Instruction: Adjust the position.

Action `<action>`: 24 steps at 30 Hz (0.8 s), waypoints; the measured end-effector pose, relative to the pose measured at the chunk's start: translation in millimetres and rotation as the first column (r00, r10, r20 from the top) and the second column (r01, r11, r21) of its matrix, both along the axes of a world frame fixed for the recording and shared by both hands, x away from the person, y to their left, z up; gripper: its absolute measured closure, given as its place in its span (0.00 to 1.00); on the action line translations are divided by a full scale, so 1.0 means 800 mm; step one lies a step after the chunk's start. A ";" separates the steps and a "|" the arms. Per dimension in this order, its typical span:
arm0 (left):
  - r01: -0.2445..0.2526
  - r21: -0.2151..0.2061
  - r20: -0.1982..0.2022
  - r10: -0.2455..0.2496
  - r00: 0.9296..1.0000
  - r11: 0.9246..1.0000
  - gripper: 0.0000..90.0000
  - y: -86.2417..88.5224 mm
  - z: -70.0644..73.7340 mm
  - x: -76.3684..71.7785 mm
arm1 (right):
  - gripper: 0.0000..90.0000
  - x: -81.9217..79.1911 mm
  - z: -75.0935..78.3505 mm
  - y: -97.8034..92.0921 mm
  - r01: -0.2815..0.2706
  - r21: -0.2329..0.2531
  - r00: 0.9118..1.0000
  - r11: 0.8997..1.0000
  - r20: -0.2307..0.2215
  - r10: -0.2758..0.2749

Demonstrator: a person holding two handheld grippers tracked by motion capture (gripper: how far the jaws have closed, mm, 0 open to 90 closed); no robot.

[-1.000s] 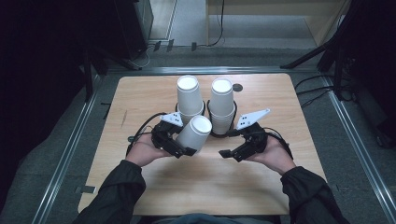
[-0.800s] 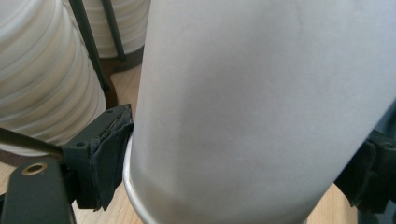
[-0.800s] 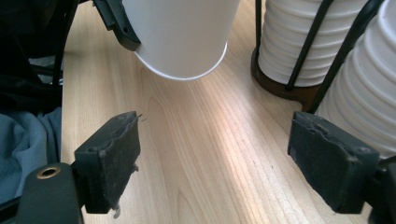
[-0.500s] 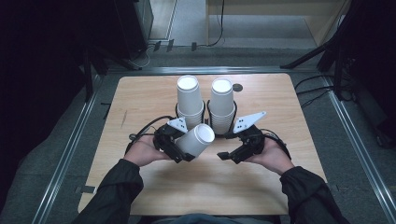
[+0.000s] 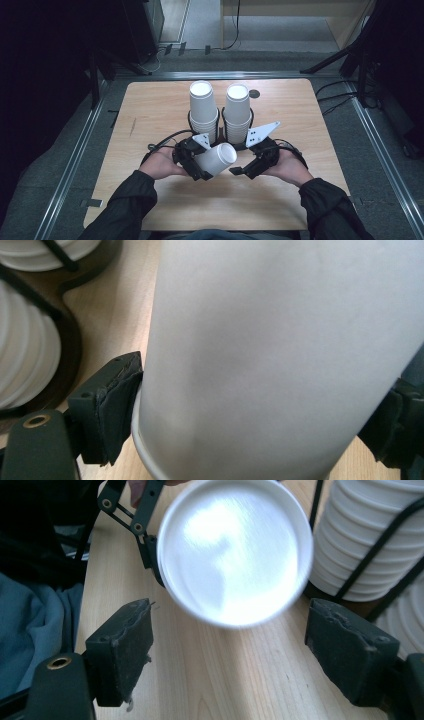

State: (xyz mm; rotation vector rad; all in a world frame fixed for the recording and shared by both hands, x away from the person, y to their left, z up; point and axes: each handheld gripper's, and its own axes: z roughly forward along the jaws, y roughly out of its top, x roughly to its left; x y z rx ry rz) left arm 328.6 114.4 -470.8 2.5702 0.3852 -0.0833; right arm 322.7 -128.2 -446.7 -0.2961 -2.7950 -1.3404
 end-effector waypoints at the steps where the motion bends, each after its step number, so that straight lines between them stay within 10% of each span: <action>1: 0.004 0.005 -0.002 -0.004 1.000 1.000 0.12 -0.002 -0.001 -0.001 | 0.22 0.000 -0.001 0.002 -0.007 -0.005 1.000 1.000 0.001 0.007; 17: 0.065 0.036 -0.025 -0.064 0.998 0.997 0.10 -0.019 -0.010 -0.010 | 0.27 -0.008 -0.008 0.031 -0.077 -0.069 0.997 0.995 0.019 0.078; 24: 0.009 -0.027 -0.013 -0.010 1.000 1.000 0.04 -0.014 -0.007 -0.010 | 0.27 -0.006 -0.003 0.028 -0.069 -0.060 0.997 0.996 0.014 0.070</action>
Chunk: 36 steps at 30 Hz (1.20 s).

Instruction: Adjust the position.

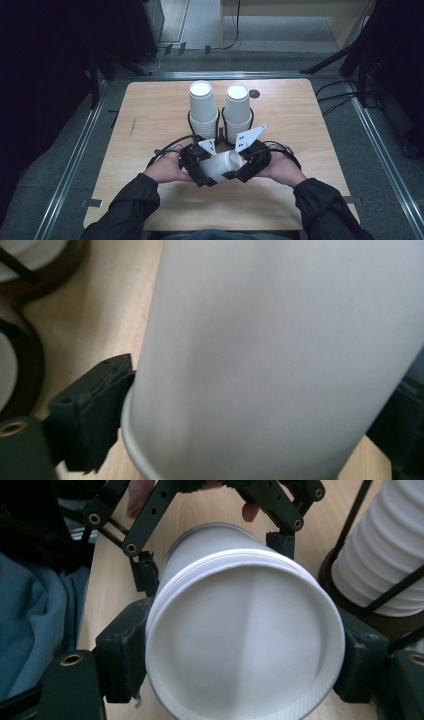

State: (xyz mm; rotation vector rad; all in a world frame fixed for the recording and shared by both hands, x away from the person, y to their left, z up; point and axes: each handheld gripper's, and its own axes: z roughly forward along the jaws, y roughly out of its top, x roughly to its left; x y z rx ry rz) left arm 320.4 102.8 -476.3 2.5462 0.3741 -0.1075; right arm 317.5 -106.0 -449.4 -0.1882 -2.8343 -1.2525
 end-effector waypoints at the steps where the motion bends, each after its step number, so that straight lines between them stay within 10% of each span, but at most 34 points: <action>1: -0.007 -0.005 0.001 0.007 1.000 1.000 0.02 0.001 0.001 0.001 | 0.27 0.001 0.001 -0.001 0.006 0.005 1.000 1.000 0.007 -0.006; 15: -0.074 -0.103 0.052 0.080 0.995 0.992 0.00 0.029 0.017 0.006 | 0.27 0.010 0.011 -0.030 0.083 0.043 0.996 0.996 0.013 -0.084; 36: -0.119 -0.337 0.054 0.145 0.988 0.934 0.00 0.047 0.024 0.005 | 0.27 0.011 0.036 -0.062 0.141 0.182 0.990 0.973 -0.002 -0.143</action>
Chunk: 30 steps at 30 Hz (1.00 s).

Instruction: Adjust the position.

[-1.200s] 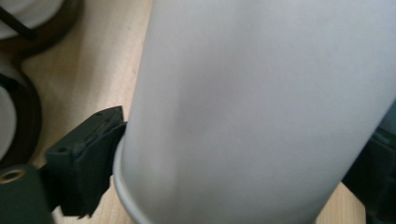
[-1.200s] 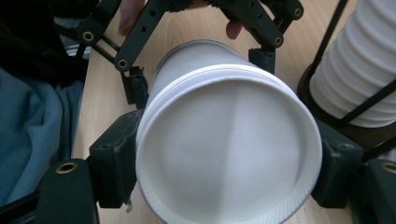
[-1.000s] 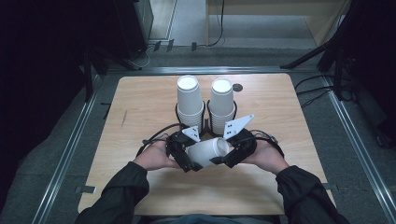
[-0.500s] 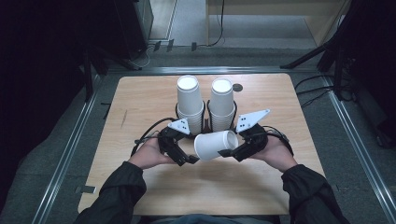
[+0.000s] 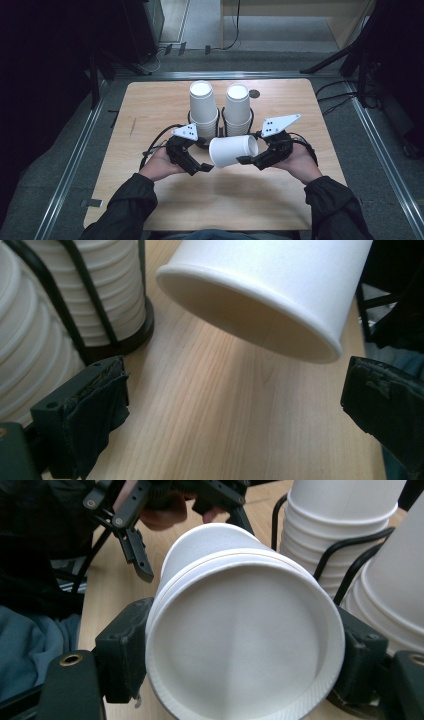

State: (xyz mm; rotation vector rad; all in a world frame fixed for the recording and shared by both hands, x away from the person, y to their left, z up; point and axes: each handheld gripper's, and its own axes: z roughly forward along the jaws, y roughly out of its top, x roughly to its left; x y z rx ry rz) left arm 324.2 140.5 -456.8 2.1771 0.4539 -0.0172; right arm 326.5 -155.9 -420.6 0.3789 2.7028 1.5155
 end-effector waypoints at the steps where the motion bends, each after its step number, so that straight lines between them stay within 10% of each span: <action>1: 0.010 -0.010 0.002 -0.010 1.000 1.000 0.00 -0.002 0.000 0.000 | 0.27 -0.001 0.002 0.001 -0.006 0.020 1.000 1.000 0.001 0.006; 22: 0.070 -0.108 0.040 -0.066 0.997 0.992 0.06 -0.023 0.003 -0.013 | 0.27 -0.012 0.009 0.024 -0.077 0.097 0.997 0.992 0.002 0.077; 30: 0.078 -0.083 0.027 -0.076 0.997 0.994 0.10 -0.023 0.005 -0.011 | 0.27 -0.011 0.008 0.023 -0.081 0.092 0.997 0.992 -0.009 0.082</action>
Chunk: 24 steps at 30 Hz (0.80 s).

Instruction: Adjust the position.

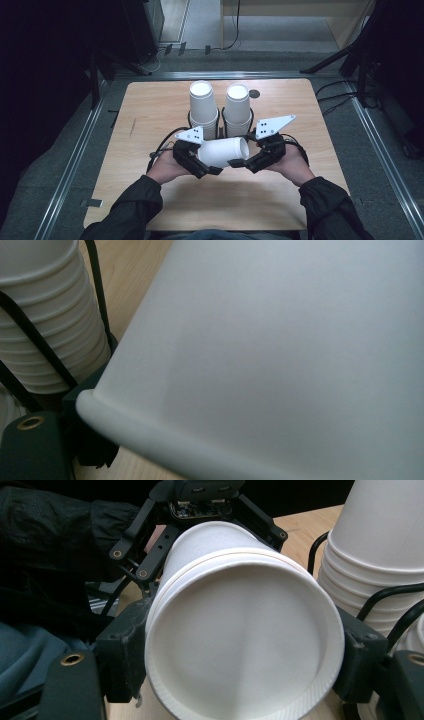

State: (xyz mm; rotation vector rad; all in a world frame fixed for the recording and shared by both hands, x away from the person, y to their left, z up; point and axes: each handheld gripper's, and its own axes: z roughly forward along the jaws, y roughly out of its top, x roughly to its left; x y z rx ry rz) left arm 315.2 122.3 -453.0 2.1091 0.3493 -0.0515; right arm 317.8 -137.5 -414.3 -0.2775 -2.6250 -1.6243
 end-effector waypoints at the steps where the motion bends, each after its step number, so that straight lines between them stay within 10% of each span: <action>1: 0.013 -0.007 -0.013 -0.013 1.000 1.000 0.10 0.001 0.001 0.001 | 0.27 0.000 -0.001 0.000 -0.003 0.011 1.000 1.000 0.003 0.003; 18: -0.024 0.057 -0.033 0.026 0.999 0.998 0.11 0.019 0.007 0.005 | 0.16 0.004 -0.009 -0.011 0.031 -0.038 0.999 0.999 -0.033 -0.033; 24: -0.046 0.098 -0.027 0.049 0.998 0.994 0.11 0.032 0.010 0.007 | 0.17 0.004 -0.020 -0.010 0.056 -0.155 0.998 0.986 0.028 -0.052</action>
